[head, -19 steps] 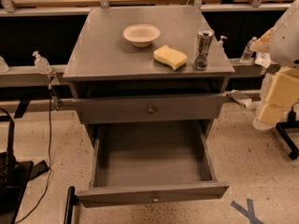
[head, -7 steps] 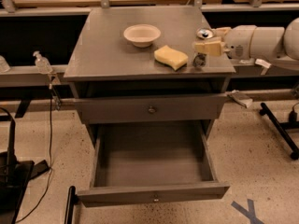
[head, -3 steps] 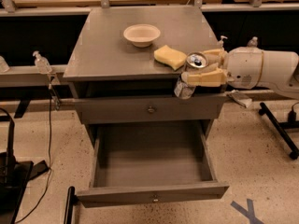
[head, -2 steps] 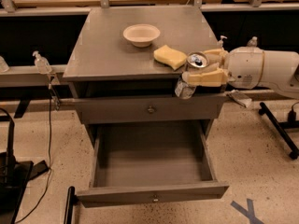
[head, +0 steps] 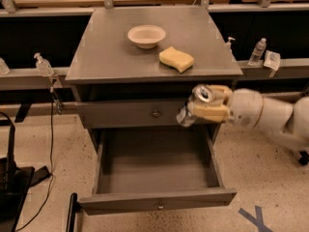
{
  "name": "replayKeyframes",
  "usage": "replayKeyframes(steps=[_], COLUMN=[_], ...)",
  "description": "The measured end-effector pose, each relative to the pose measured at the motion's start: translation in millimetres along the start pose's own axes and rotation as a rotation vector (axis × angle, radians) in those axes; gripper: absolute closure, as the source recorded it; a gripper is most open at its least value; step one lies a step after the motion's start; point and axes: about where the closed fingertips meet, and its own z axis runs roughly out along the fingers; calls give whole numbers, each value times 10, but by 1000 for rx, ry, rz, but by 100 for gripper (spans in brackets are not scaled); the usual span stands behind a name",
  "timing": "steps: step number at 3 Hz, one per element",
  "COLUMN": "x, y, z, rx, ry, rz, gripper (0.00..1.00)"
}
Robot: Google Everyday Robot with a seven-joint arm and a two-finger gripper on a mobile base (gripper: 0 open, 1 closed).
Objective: Place redbull can into middle drawer
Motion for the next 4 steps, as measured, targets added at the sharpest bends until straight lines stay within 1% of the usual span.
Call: replayKeyframes(steps=[1,2,3,4], x=[1078,1049,1272,1706], y=[307,290,183,-136], z=[-283,-271,-315,-532], rx=[37,41,94,179], ry=[-102,-81,33,145], rz=[70,62,38,13], gripper=[100,100,100,100])
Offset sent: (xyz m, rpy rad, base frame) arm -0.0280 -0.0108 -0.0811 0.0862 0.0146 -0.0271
